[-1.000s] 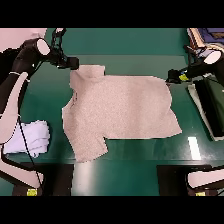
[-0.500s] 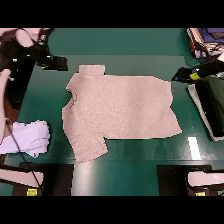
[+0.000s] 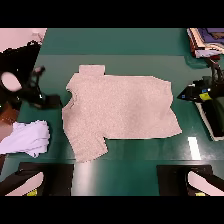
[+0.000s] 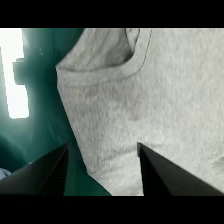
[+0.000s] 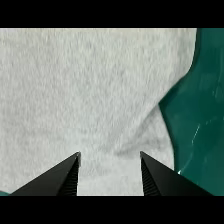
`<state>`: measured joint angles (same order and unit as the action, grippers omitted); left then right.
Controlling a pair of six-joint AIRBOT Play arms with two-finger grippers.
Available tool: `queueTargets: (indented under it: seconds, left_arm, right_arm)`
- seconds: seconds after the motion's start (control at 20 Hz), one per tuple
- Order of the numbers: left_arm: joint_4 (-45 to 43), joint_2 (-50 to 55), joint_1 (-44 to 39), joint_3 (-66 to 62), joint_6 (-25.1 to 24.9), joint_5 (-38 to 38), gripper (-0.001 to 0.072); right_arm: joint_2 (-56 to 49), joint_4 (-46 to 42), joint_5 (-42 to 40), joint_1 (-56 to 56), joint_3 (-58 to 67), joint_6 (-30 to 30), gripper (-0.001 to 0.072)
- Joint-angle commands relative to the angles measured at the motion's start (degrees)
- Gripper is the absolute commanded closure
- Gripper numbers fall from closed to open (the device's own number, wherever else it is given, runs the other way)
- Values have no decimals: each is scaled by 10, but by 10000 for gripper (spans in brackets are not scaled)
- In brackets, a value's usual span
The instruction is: Fold the shirts.
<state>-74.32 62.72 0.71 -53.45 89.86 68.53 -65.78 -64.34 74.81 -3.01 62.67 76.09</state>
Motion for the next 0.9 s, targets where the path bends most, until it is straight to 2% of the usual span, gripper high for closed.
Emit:
queueTargets:
  seconds: [0.0, 0.25, 0.6, 0.65, 0.75, 0.85]
  left_arm:
    - [43, -41, 2, 142, 18, -50, 201]
    - [50, -41, 2, 200, 33, -82, 201]
    - [92, -41, 1, 207, 31, -94, 213]
    - [97, -41, 1, 207, 31, -94, 248]
    - [103, -41, 1, 207, 26, -92, 566]
    - [103, -41, 1, 207, 27, -90, 584]
  right_arm:
    - [55, 4, 2, -1, -47, -2, 278]
    - [89, 3, 3, -1, -53, -2, 278]
    - [98, 3, 4, -1, -53, -1, 278]
    - [98, 3, 6, -1, -53, -2, 278]
    - [98, 2, 11, -1, -53, -2, 278]
    - [98, -4, 19, -1, -54, -2, 278]
